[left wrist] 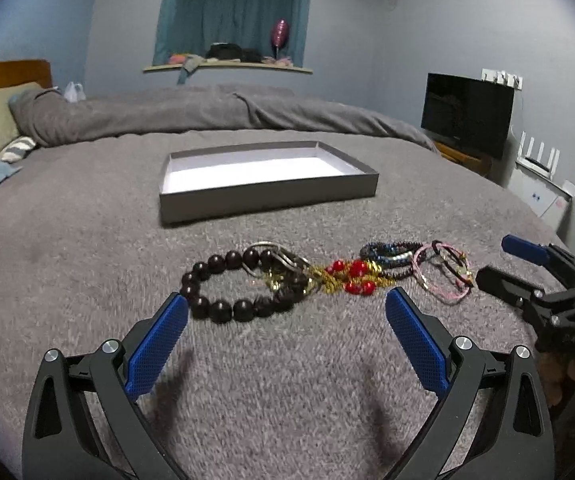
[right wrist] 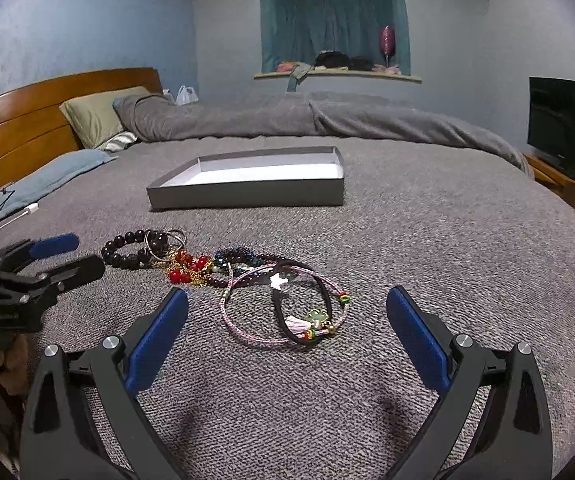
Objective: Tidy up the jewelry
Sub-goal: 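Grasp the silver keyring with the left tool while the right tool grasps the pink cord bracelet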
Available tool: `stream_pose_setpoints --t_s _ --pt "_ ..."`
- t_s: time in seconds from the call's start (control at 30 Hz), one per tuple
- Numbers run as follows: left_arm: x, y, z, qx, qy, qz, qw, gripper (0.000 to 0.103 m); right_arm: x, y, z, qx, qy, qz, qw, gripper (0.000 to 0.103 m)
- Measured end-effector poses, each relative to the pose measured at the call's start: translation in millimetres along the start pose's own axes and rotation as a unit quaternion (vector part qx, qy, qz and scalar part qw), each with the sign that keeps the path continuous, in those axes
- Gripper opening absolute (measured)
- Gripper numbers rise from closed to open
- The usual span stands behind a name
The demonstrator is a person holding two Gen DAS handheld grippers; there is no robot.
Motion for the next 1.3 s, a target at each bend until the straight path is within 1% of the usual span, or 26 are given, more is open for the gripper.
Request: stream_pose_setpoints --t_s 0.07,0.13,0.2,0.23,0.27,0.3,0.43,0.5,0.53,0.57,0.6,0.67,0.7,0.73,0.77,0.87,1.03,1.07,1.1,1.17,1.23,1.3 --pt "4.3 6.9 -0.9 0.006 0.004 0.001 1.0 0.096 2.4 1.7 -1.9 -0.004 0.007 -0.005 1.0 0.098" --pt "11.8 13.4 -2.6 0.007 0.003 -0.007 1.0 0.095 4.7 2.6 -5.0 -0.009 0.013 -0.006 1.0 0.095" --pt "21.4 15.7 -6.0 0.002 0.0 -0.021 0.9998 0.084 6.2 1.8 -6.7 -0.013 0.015 -0.011 1.0 0.092" --pt "27.8 15.5 -8.4 -0.002 -0.001 -0.033 0.9995 0.07 6.7 1.0 -7.4 -0.014 0.015 -0.013 1.0 0.089" --pt "33.9 14.9 -10.0 -0.007 -0.004 -0.045 0.9989 0.062 7.2 0.7 -7.7 -0.014 0.016 -0.015 1.0 0.088" --pt "37.9 14.7 -11.0 -0.01 -0.008 -0.051 0.9986 0.061 7.2 0.5 -7.5 -0.013 0.017 -0.016 1.0 0.088" --pt "49.0 16.3 -9.9 -0.014 -0.02 -0.067 0.9975 0.061 6.5 1.6 -4.0 0.002 0.022 -0.017 1.0 0.088" --pt "55.2 16.9 -8.2 -0.012 -0.024 -0.077 0.9967 0.057 7.5 2.9 -2.0 0.007 0.024 -0.018 1.0 0.086" --pt "59.4 16.1 -7.6 -0.014 -0.027 -0.085 0.9959 0.053 7.7 4.0 -1.8 0.007 0.025 -0.017 1.0 0.081" --pt "63.8 14.9 -7.2 -0.018 -0.031 -0.095 0.9948 0.048 7.8 4.7 -2.1 0.006 0.025 -0.017 1.0 0.078" --pt "66.6 13.4 -7.5 -0.021 -0.033 -0.101 0.9942 0.044 8.1 5.6 -2.8 0.005 0.024 -0.018 1.0 0.077" --pt "71.8 10.7 -9.6 -0.025 -0.032 -0.109 0.9932 0.029 8.6 6.4 -2.6 0.005 0.025 -0.018 1.0 0.076" --pt "72.8 10.2 -10.7 -0.032 -0.036 -0.11 0.9928 0.025 8.4 6.5 -2.8 0.005 0.025 -0.018 1.0 0.076" --pt "71.9 10.9 -10.9 -0.033 -0.039 -0.107 0.993 0.023 9.1 6.8 -2.6 0.005 0.026 -0.019 0.999 0.075" --pt "70.6 11.6 -10.2 -0.03 -0.039 -0.103 0.9935 0.017 9.2 6.7 -2.9 0.004 0.026 -0.019 0.999 0.075" --pt "63.9 15.1 -7.9 -0.025 -0.044 -0.085 0.9951 0.008 10.7 7.3 -2.6 0.004 0.026 -0.021 0.999 0.075" --pt "52.3 22.3 -1.9 -0.011 -0.061 -0.058 0.9964 0.005 13.5 8.8 0.7 0.011 0.03 -0.024 0.999 0.074" --pt "48.8 24.6 -0.9 -0.007 -0.067 -0.051 0.9964 0.005 14.1 8.6 1.6 0.012 0.031 -0.025 0.999 0.07" --pt "45.4 27.3 -0.6 -0.007 -0.073 -0.043 0.9964 0.005 15.4 8.3 2.2 0.011 0.032 -0.03 0.999 0.067" --pt "39.8 33.4 -0.5 -0.011 -0.083 -0.029 0.996 0.005 19.1 5.9 3.3 0.002 0.033 -0.043 0.999 0.057" --pt "32.2 41.6 -2.5 -0.017 -0.093 -0.01 0.9955 0.005 22.6 4.5 4.8 -0.001 0.034 -0.053 0.998 0.056" --pt "26.9 48.3 -4.7 -0.017 -0.094 0.002 0.9954 0.005 25.0 3.9 4.8 0.0 0.037 -0.059 0.998 0.056"
Point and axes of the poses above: each gripper's, at about its wrist camera, not at the fingertips, and x roughly the way its jaws point, z to its right, y to its top, the point moved 6 cm from there along x, roughly the way its jaws point, and after that the axes turned 7 degrees about z, right-handed, at the moved point
